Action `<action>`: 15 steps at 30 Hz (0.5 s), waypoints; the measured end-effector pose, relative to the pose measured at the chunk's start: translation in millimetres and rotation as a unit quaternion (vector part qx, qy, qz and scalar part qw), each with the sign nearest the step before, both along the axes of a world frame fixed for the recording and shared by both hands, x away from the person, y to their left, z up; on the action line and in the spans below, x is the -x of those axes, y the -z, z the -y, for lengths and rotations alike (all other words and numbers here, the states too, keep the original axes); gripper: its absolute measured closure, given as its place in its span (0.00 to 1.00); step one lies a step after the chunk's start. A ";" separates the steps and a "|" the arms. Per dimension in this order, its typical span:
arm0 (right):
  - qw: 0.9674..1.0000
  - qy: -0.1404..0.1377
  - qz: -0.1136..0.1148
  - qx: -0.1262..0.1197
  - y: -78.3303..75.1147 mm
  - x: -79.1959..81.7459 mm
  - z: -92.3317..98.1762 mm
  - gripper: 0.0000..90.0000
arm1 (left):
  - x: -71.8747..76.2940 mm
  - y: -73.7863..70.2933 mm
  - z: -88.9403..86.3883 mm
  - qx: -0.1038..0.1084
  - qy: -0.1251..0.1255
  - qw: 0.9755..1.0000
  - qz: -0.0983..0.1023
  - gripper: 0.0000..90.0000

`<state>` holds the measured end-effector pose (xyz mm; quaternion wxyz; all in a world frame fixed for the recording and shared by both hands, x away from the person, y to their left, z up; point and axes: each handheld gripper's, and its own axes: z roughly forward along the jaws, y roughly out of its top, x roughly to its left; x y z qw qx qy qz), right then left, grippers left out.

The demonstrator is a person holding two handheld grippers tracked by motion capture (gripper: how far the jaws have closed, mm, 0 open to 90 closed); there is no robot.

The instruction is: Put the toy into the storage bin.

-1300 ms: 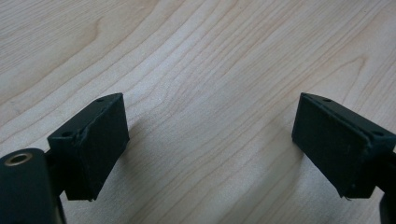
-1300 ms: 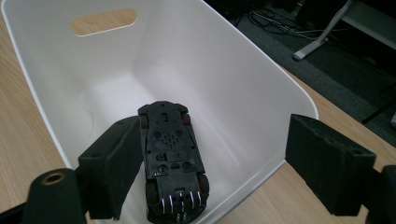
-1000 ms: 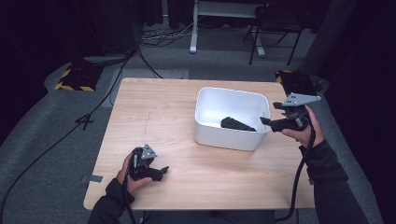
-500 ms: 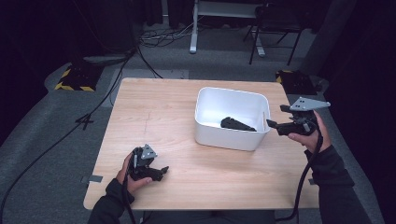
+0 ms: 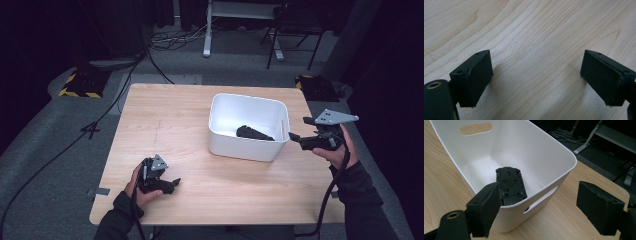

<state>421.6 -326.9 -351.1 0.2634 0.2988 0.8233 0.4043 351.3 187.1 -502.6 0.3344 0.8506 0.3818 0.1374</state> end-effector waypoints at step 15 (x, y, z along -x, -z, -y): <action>1.000 0.000 -0.003 -0.002 12.5 10.7 6.3 0.22 | 0.0 0.0 0.0 0.000 0.000 1.000 0.001 0.12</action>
